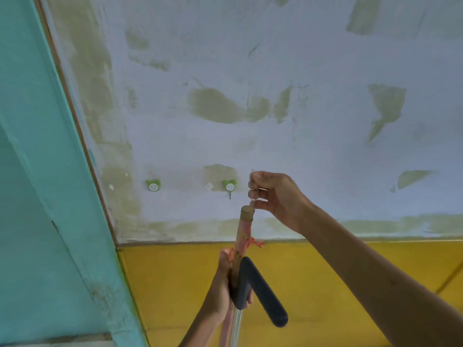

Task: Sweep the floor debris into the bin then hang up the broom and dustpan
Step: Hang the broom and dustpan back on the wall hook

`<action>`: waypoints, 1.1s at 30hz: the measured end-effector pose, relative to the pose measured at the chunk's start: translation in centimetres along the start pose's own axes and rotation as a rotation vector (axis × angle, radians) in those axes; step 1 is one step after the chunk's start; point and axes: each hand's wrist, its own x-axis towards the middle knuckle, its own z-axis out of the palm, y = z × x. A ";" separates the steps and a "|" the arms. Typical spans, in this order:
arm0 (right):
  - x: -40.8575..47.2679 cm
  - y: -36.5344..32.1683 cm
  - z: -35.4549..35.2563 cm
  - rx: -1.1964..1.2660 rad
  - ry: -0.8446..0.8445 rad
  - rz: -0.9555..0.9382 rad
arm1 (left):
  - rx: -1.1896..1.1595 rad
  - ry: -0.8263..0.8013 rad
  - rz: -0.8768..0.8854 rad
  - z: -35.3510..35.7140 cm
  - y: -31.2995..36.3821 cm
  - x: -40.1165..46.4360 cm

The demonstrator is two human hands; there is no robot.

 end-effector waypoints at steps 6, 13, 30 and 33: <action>1.9 4.7 0.2 -0.096 -0.162 -0.058 | -0.008 0.116 -0.056 -2.0 3.7 4.4; 4.3 8.8 0.0 -0.205 0.085 -0.118 | 0.016 0.229 0.147 -3.0 5.1 7.7; 7.3 11.9 -0.2 -0.407 0.523 -0.155 | 0.034 0.770 0.139 -2.3 3.2 11.5; 7.3 12.6 0.6 -0.311 0.594 -0.206 | 0.076 0.792 0.224 -2.4 3.4 11.9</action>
